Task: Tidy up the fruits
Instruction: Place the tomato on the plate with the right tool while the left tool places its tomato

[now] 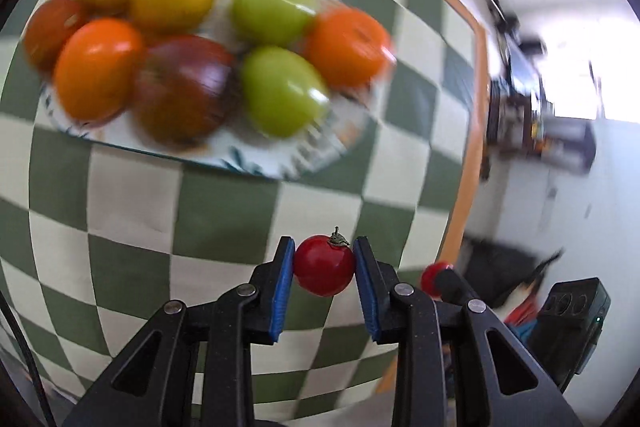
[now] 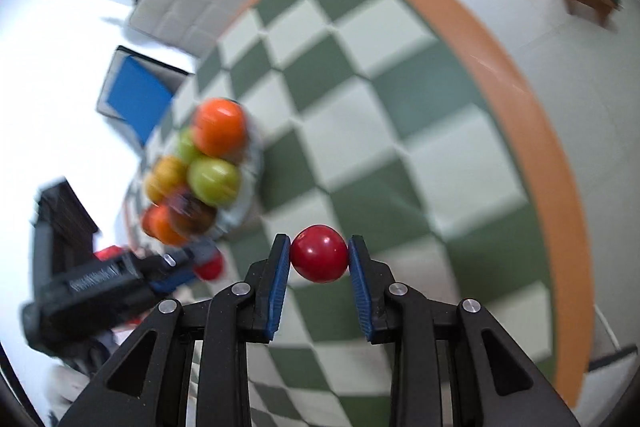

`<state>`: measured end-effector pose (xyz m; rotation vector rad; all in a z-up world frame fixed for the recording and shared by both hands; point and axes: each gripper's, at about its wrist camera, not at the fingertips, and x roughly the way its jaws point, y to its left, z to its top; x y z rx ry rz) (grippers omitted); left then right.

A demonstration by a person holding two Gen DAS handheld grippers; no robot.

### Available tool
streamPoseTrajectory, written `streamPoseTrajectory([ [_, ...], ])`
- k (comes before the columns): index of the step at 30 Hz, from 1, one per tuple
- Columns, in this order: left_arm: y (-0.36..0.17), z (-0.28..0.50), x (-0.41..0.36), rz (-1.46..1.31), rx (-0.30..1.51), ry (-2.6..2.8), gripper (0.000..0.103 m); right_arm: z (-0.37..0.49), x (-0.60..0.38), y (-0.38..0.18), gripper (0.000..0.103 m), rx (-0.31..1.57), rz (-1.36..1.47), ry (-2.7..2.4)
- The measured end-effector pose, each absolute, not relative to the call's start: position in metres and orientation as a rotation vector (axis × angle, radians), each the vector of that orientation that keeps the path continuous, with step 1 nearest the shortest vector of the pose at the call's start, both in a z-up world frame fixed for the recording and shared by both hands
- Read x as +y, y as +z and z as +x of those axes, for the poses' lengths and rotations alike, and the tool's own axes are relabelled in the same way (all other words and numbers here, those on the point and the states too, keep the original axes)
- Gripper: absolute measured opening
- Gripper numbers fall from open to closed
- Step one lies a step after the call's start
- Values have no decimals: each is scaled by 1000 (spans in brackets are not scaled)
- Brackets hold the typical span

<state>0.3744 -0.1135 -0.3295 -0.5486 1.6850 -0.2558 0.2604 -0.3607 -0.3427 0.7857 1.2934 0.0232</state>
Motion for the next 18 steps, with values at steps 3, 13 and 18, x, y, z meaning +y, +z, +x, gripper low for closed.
streamPoseTrajectory([
  [3,-342,385,-90,-730,1699,-193,27,310,-338,-345,32,1309,764,107],
  [13,-367,396,-68,-964,1706,-80,28,384,-295,-378,32,1429,629,186],
  [18,-373,396,-68,-991,1702,-63,29,392,-288,-386,33,1454,609,199],
])
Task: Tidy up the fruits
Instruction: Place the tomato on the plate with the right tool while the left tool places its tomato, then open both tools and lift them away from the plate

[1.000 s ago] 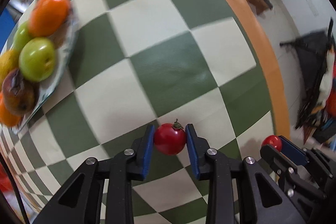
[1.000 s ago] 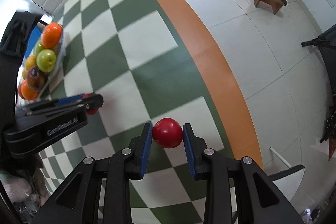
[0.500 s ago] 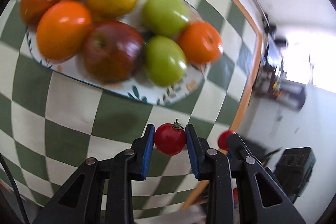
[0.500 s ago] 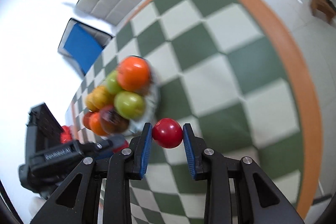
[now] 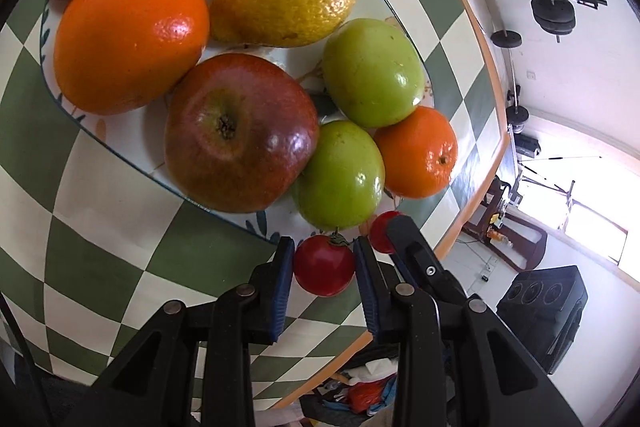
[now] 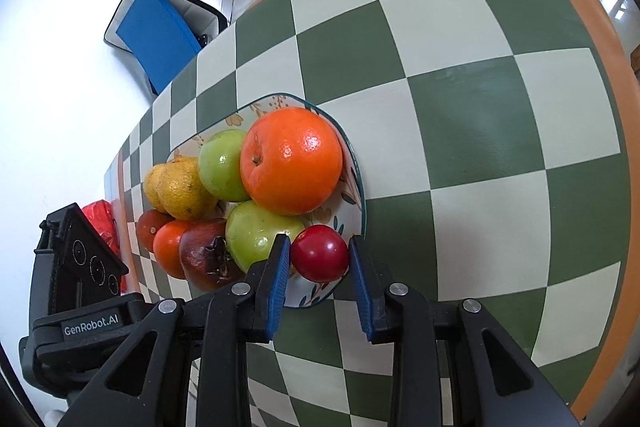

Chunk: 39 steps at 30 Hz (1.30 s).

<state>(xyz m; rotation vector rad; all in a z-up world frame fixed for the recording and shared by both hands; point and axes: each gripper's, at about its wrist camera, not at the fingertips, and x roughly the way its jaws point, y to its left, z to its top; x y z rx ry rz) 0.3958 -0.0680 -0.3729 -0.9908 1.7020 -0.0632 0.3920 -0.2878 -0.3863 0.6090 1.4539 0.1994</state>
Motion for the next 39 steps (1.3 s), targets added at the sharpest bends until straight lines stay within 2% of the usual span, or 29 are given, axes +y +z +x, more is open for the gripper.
streamPoseTrajectory([
  [2,-372,394,-63,-1004,1702,-54,29,394,-287,-390,33,1464,609,195],
  [7,-370,390,-57,-1012,1705,-38,30,389,-294,-389,51,1470,614,180],
  [9,-365,389,-58,-972,1706,-37,30,387,-296,-388,51,1471,613,179],
  [11,-362,392,-65,-899,1702,-39,30,384,-298,-384,56,1465,594,171],
  [13,-348,389,-66,-779,1684,-42,34,380,-299,-374,68,1446,547,154],
  [15,-336,387,-65,-655,1655,-38,52,374,-297,-360,72,1419,473,135],
  [17,-323,383,-64,-498,1613,-18,62,366,-290,-345,73,1390,377,114],
  [19,-309,378,-60,-360,1569,2,65,357,-283,-332,82,1363,292,92],
  [21,-301,372,-54,-259,1531,18,72,347,-273,-319,90,1335,219,75],
  [24,-286,362,-47,-126,1469,36,94,331,-257,-304,92,1305,160,56],
  [25,-279,356,-44,-79,1445,41,96,327,-253,-299,95,1295,149,49],
  [29,-262,342,-33,12,1378,49,98,309,-231,-281,95,1249,105,22],
  [39,-215,315,-22,30,1271,20,99,269,-214,-236,98,1165,104,-56],
])
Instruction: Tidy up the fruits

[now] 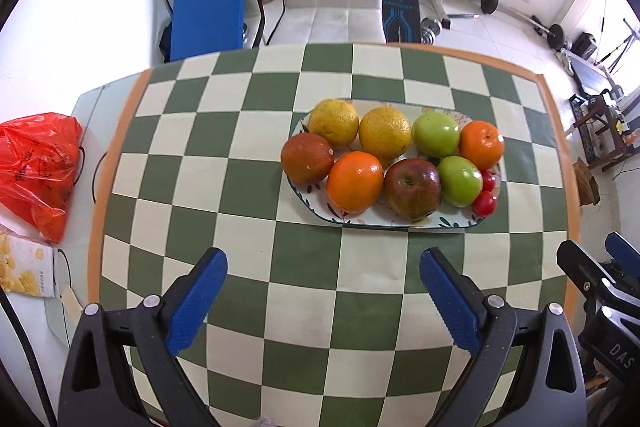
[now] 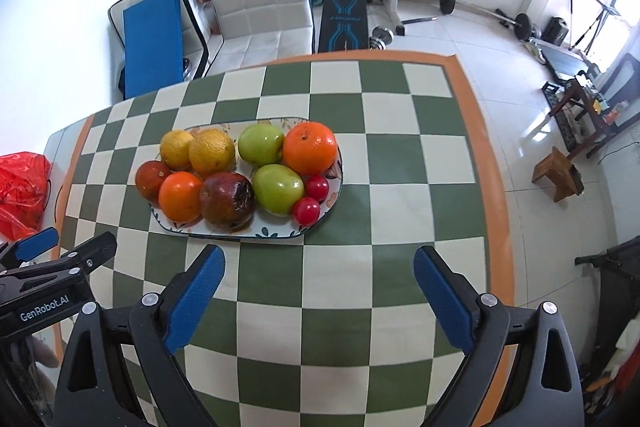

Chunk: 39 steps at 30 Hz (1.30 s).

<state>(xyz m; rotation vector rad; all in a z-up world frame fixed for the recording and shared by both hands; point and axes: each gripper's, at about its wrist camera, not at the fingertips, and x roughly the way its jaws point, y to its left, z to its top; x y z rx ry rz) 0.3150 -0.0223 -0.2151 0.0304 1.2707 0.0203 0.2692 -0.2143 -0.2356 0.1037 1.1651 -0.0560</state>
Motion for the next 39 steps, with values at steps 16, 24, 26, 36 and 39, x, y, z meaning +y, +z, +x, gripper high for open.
streamPoseTrajectory([
  [16,-102,217,-16,37,1069,-55,99,153,-199,-116,98,976,109,-72],
  [24,-53,171,-12,26,998,-84,99,93,-189,-59,100,896,116,-48],
  [26,-45,163,-12,32,988,-88,99,78,-187,-44,100,869,113,-51],
  [36,-12,122,-17,20,923,-105,99,30,-180,3,100,789,95,-41],
  [39,-7,116,-18,10,915,-109,99,23,-182,9,100,789,93,-38],
])
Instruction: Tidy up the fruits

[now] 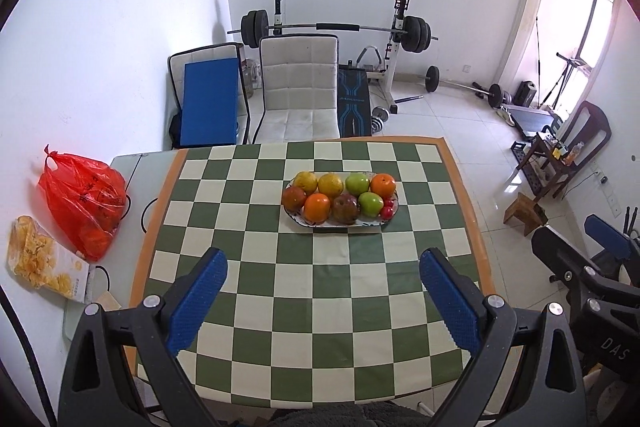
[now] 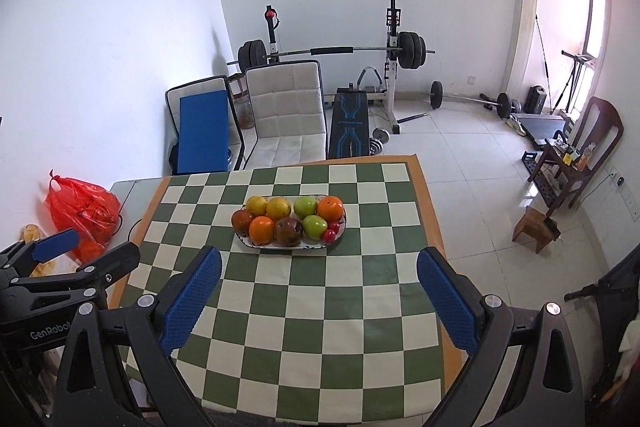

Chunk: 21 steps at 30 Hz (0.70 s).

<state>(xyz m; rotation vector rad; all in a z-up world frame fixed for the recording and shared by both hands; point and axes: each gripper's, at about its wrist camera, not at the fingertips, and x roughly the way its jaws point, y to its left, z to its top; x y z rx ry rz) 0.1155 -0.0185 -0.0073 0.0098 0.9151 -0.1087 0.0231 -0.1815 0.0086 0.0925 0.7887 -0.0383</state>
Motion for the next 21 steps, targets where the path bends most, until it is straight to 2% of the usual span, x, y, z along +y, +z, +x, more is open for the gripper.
streamPoseTrajectory([
  [9,-6,114,-23,-3,906,-94,99,19,-193,6,100,803,112,-33],
  [21,-37,156,-35,8,926,-50,103,72,-208,-32,101,813,85,-64],
])
